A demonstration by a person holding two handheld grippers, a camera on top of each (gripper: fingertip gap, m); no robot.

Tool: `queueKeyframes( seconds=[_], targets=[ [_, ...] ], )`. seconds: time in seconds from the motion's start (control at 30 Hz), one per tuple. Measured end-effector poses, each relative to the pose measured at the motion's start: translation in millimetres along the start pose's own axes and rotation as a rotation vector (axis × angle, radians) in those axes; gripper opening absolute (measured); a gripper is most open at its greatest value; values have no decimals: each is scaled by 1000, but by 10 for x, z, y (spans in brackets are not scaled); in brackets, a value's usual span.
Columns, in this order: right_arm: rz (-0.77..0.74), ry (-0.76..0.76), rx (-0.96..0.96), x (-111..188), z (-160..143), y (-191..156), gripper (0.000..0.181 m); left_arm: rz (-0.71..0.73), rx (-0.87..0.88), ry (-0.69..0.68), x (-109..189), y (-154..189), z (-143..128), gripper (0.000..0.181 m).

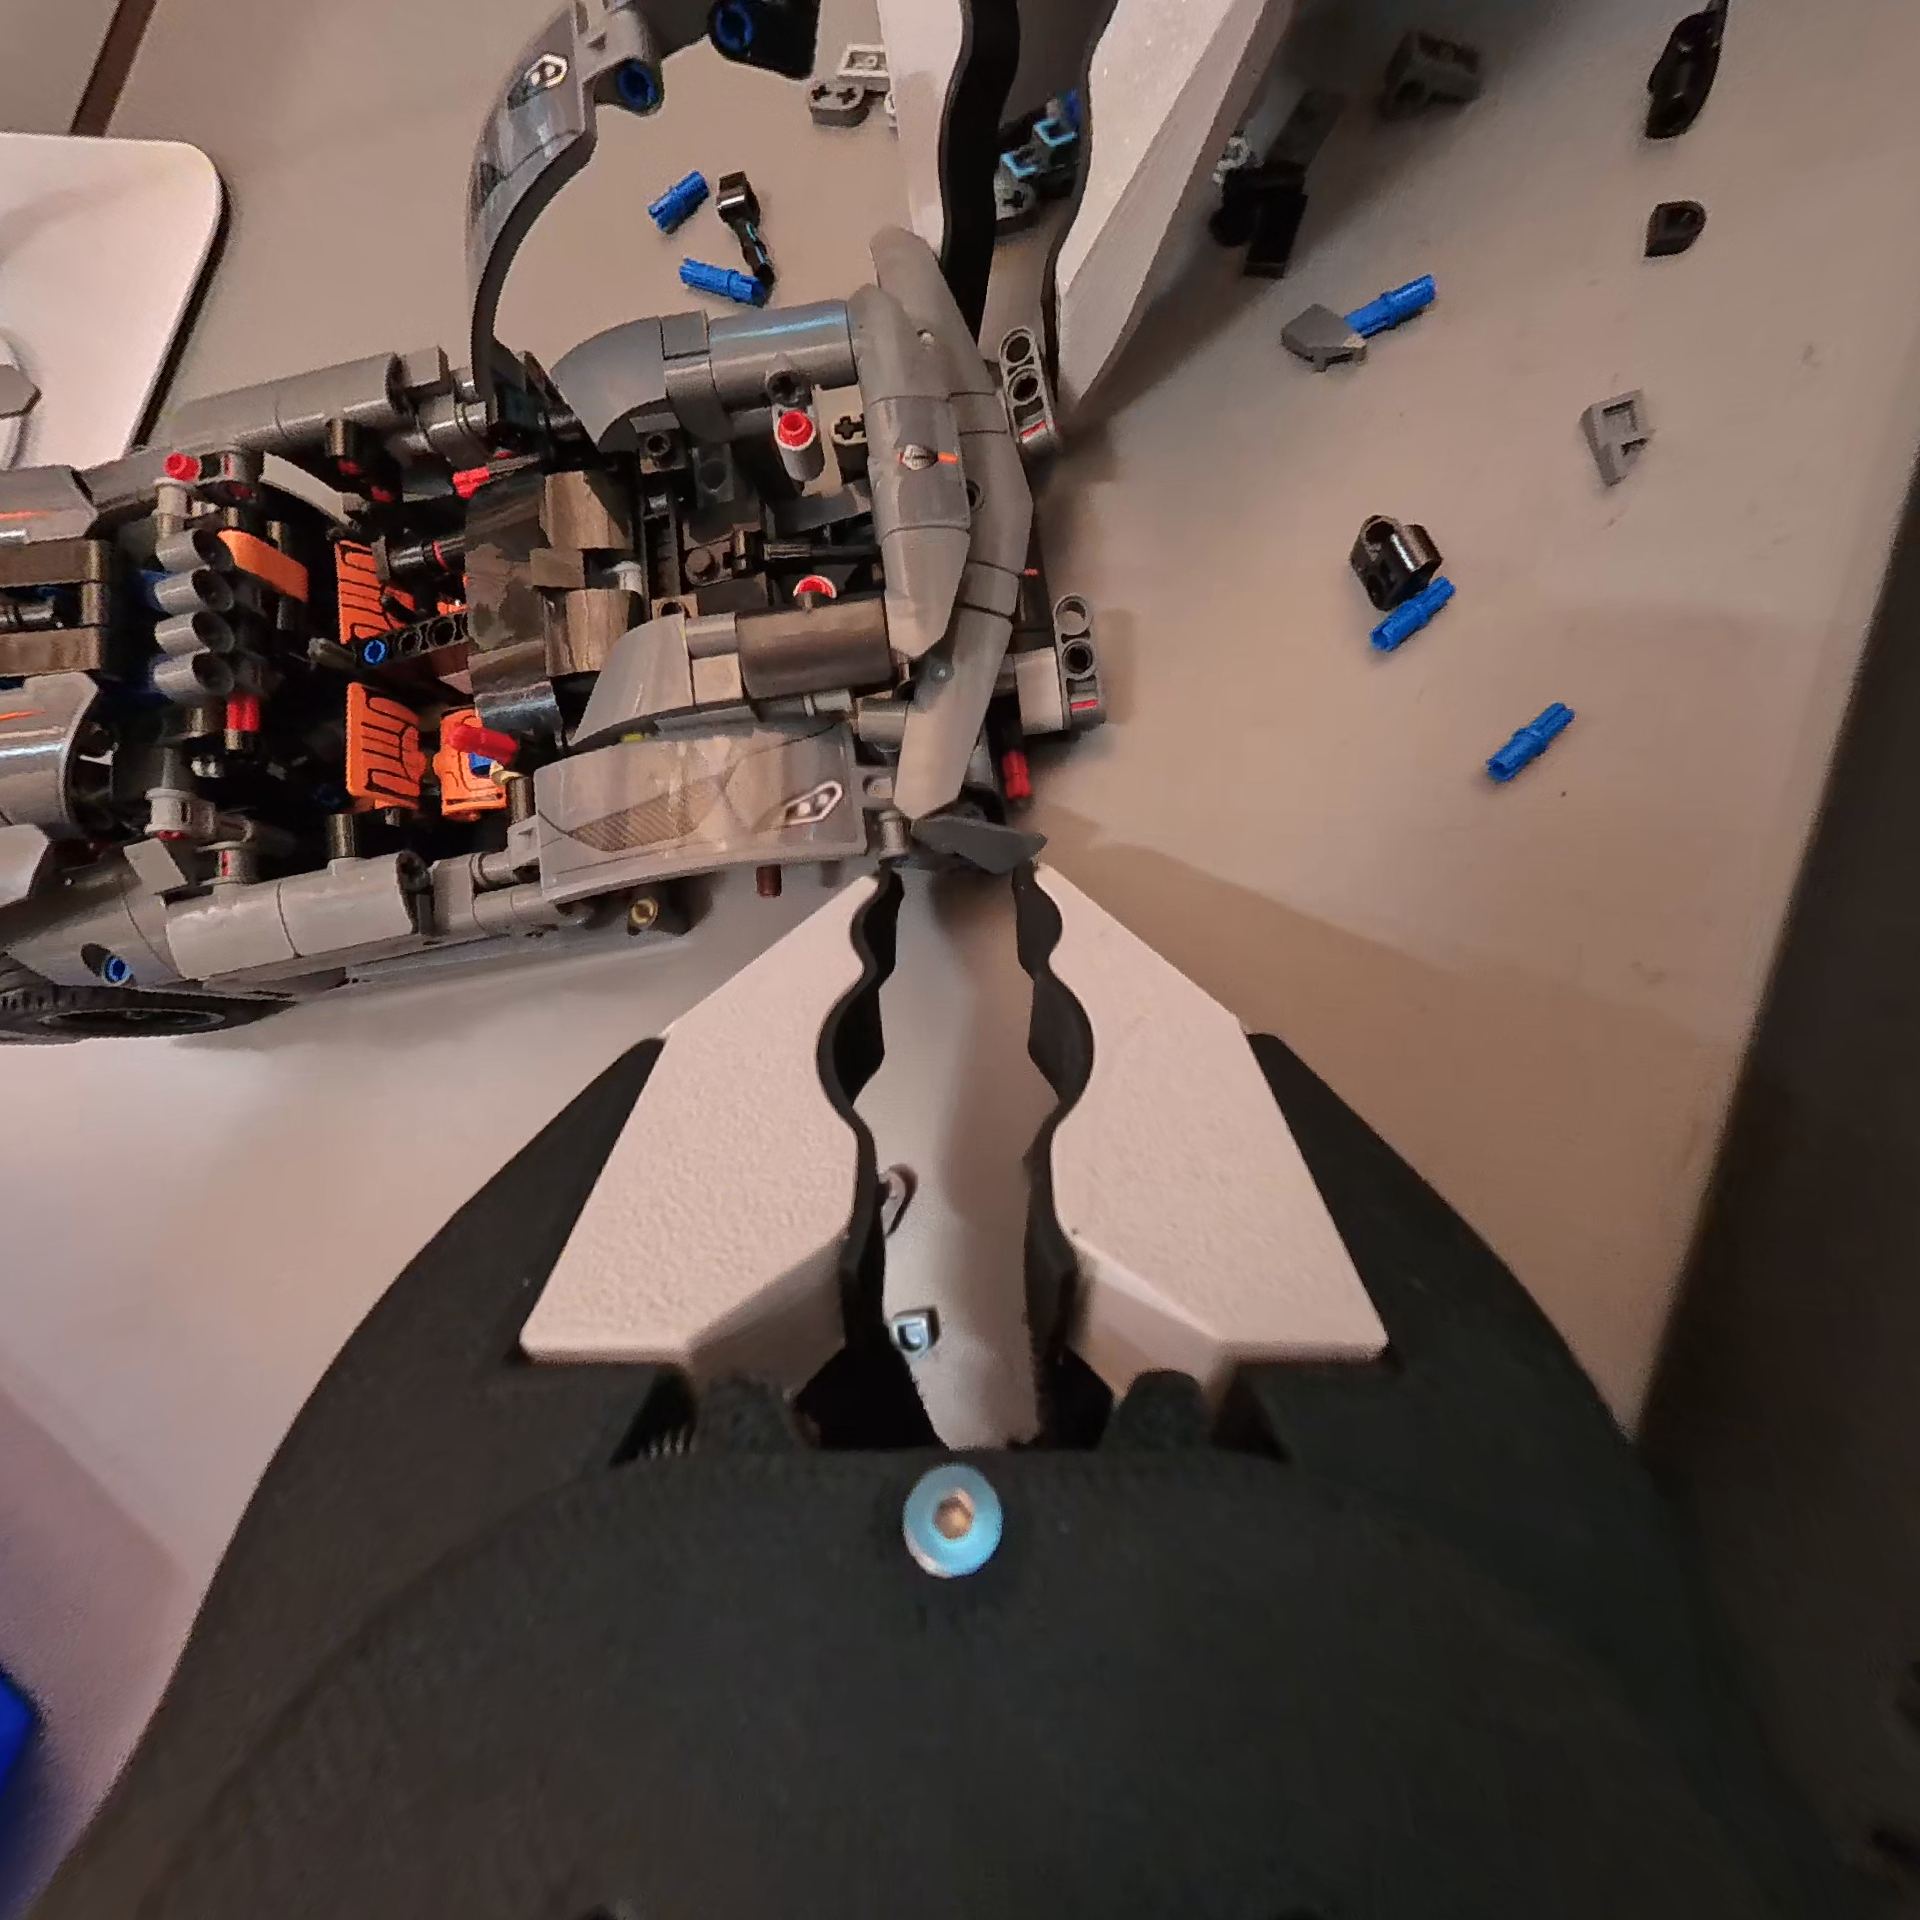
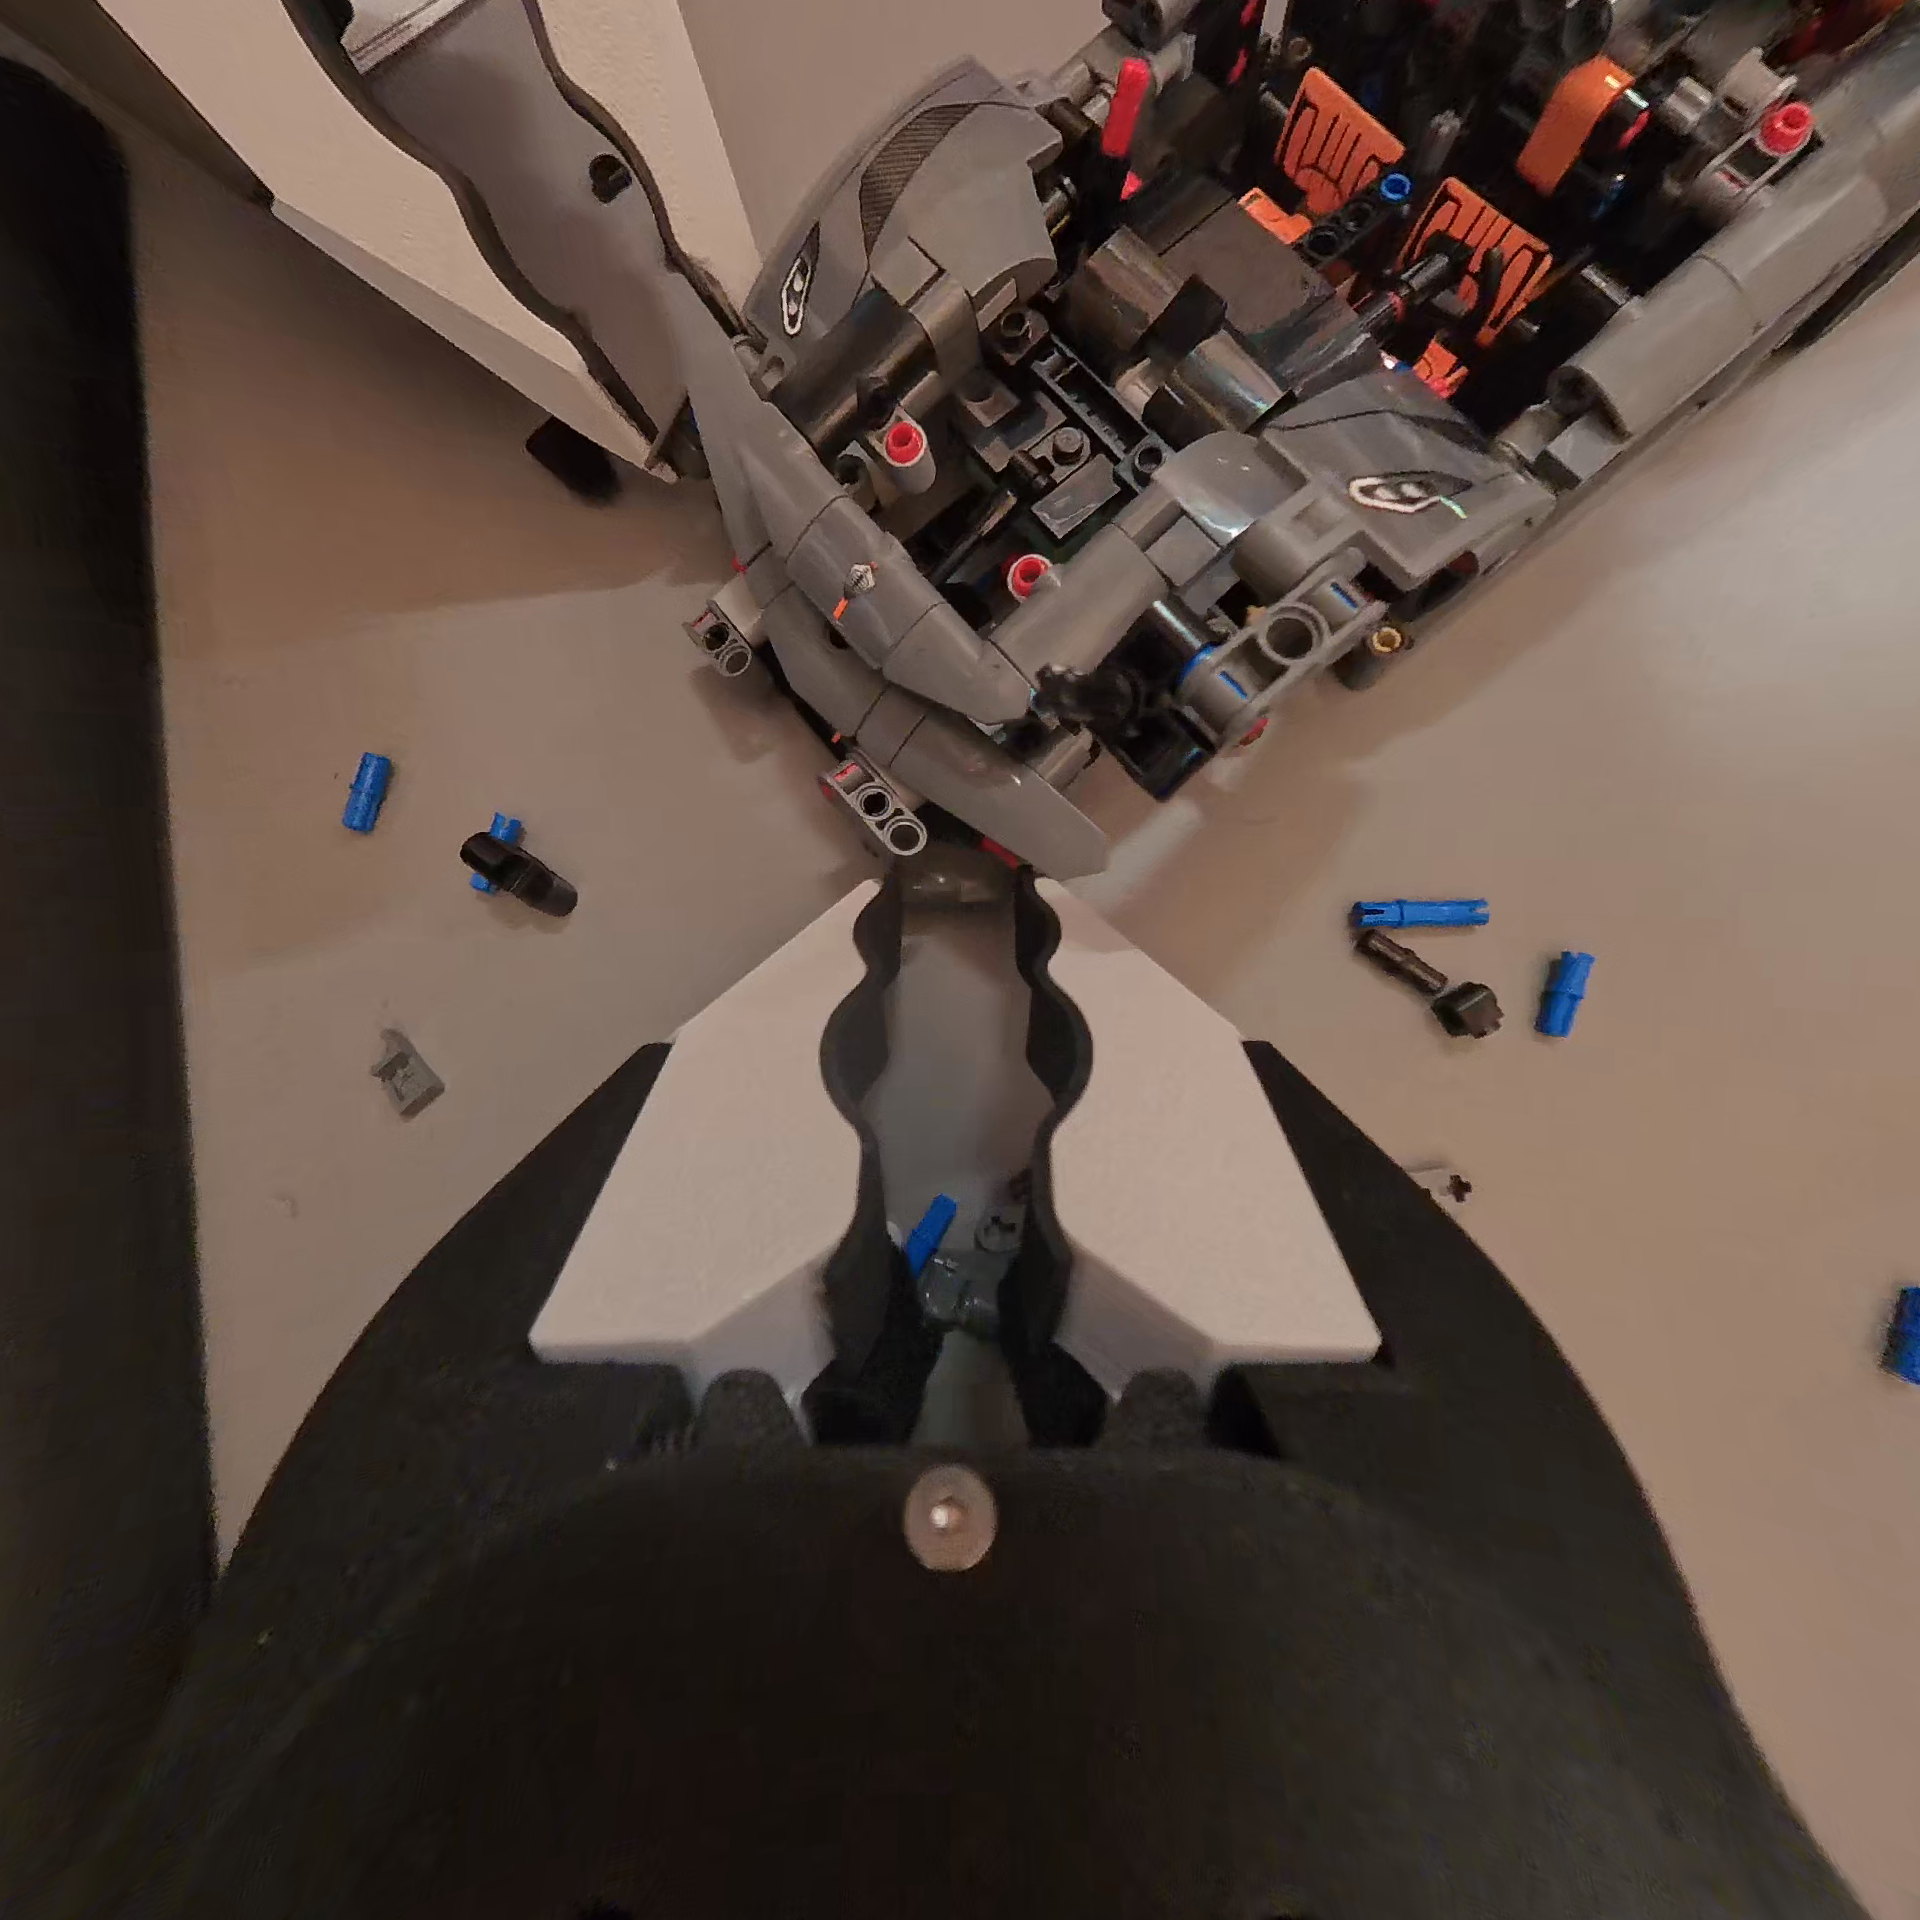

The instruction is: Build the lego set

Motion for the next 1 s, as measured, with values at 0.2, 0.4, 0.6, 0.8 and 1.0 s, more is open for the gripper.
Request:
queueKeyframes(
  seconds=[0.2,0.4,0.6,0.8,1.0],
  targets=[
    [-3,9,-9,14,3,15,19,-23,30,33,34,-18,-10,22],
    [-10,7,-3,-1,9,8,19,-7,9,9,-34,-6,7,19],
    [-11,9,-4,-7,14,15,19,-9,18,12,-38,-17,11,19],
    [18,19,0,-18,28,-6,19,-9,22,17,-57,-22,29,18],
    [-14,-17,0,-20,14,23,19,-8,24,4,-92,-22,11,8]
  ],
)
Point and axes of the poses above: each gripper's, where its closed fingertips meet, x back along the fingers, z out of its top, y = z × x across the jaws, the point moved 10 cm from there along x, back along the fingers, and after that the axes turned 4 degrees about -z, right-handed, at the moved point
